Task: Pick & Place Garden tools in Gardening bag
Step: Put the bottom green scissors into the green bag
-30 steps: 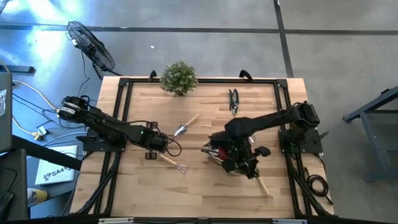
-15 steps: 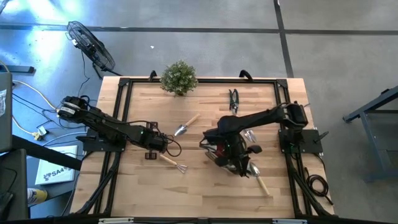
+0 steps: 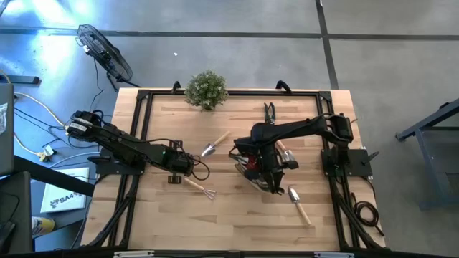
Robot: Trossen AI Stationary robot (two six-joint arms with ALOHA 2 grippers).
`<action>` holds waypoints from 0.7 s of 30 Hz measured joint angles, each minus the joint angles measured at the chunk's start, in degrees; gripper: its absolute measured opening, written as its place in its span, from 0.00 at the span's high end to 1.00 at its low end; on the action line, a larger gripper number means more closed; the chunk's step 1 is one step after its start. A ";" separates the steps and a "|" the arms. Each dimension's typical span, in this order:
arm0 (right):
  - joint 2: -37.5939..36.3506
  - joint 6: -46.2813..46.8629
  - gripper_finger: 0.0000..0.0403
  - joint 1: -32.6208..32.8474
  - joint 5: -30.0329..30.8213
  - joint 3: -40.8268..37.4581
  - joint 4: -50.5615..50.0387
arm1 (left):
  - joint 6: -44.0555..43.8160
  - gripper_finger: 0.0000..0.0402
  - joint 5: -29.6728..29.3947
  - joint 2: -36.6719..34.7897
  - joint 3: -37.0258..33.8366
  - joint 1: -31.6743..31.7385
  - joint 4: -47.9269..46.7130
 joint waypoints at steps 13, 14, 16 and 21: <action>0.00 0.17 0.89 -1.63 0.27 0.00 0.13 | -0.20 0.75 0.02 0.00 0.00 0.00 -0.13; 0.00 0.19 0.89 -1.75 0.21 0.00 0.42 | -0.20 0.75 0.02 0.01 0.00 0.00 -0.13; 0.00 0.20 0.89 -2.00 0.07 0.00 1.07 | -0.20 0.75 0.04 0.00 0.00 0.00 -0.13; 0.00 -1.13 0.88 -2.06 0.07 0.00 2.03 | -0.67 0.75 0.04 0.00 0.01 0.00 -0.18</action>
